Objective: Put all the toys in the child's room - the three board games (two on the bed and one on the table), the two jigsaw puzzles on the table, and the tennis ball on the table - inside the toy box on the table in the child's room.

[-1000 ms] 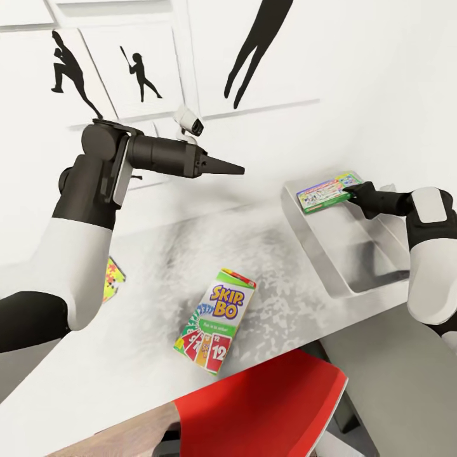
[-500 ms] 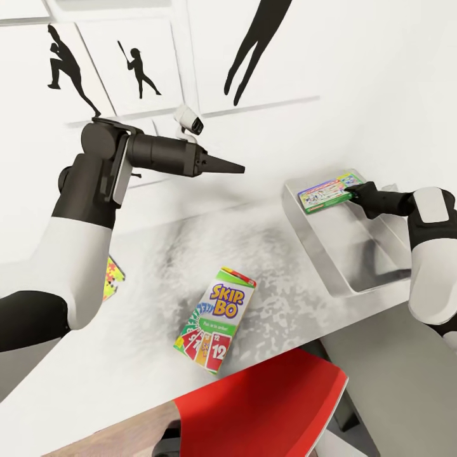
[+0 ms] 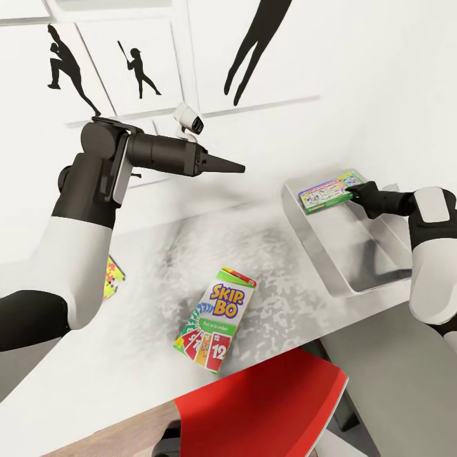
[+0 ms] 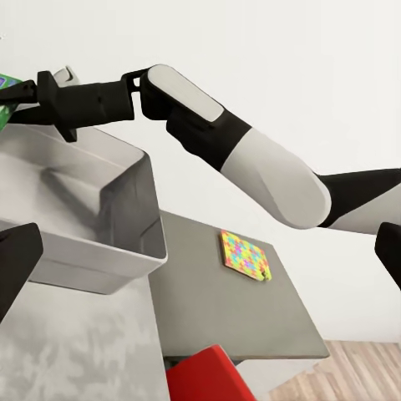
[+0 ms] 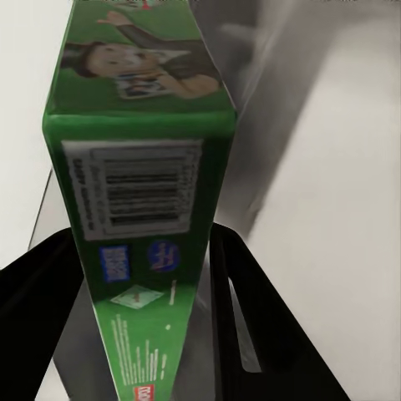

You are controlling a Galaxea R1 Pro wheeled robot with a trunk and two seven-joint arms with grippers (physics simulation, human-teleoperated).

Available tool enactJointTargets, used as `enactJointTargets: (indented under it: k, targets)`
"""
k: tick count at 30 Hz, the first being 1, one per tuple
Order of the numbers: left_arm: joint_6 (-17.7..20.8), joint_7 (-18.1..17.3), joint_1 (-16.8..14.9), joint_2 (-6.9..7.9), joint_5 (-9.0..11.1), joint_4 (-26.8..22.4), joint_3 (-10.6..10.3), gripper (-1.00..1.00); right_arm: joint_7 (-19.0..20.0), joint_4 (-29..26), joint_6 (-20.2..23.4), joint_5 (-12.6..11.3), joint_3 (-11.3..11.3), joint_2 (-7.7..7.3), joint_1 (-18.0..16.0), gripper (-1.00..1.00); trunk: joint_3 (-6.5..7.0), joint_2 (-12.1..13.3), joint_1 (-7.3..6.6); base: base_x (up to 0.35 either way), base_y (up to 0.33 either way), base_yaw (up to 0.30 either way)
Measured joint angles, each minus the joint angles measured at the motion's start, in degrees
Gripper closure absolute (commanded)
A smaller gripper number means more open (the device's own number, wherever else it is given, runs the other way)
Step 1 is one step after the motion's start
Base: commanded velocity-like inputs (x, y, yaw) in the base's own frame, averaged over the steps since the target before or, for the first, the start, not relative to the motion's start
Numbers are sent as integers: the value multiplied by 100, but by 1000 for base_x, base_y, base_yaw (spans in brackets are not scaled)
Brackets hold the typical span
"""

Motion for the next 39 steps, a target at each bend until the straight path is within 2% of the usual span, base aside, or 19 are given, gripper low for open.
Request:
enactJointTargets:
  k: [39]
  targets:
    - [0, 0, -9, -28, 0, -129, -32, -100, -11, 2, -12, -49, -43, -45, 0, 100, -14, 0, 0, 0, 0, 0]
